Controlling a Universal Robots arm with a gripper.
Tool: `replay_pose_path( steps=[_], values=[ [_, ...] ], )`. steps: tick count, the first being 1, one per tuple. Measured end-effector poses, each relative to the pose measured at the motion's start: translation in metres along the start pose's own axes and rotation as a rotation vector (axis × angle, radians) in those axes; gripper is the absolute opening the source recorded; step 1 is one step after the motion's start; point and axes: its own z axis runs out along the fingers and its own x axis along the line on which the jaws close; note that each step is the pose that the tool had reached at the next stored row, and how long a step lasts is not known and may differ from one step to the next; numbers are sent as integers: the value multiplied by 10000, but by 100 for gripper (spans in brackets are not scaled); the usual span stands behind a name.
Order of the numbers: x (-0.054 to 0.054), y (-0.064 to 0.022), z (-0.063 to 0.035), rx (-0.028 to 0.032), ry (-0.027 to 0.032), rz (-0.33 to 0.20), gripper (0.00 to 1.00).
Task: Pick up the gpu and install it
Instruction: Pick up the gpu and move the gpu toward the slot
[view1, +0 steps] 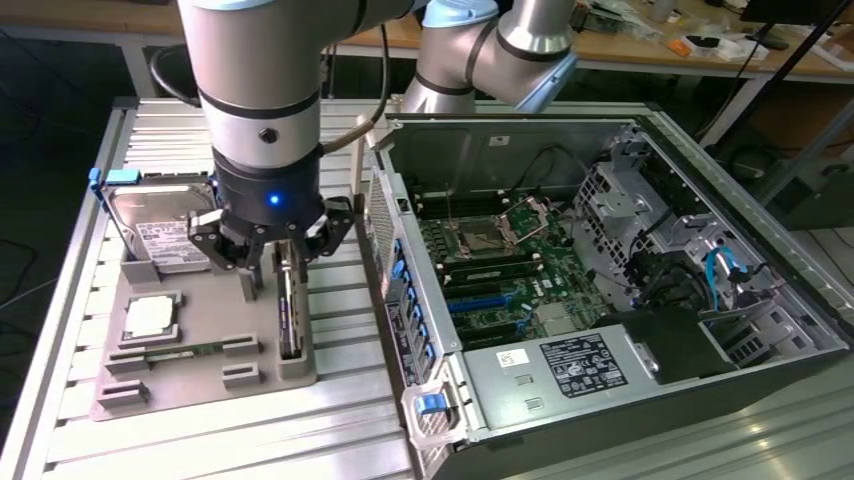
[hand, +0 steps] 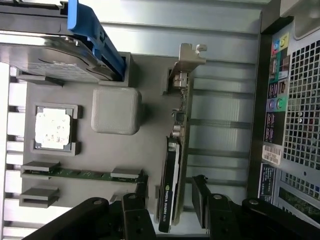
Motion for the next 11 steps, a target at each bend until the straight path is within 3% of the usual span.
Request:
replay_pose_path(
  steps=[11],
  values=[
    [-26,-8,199,-2,-25,880,48]
  ],
)
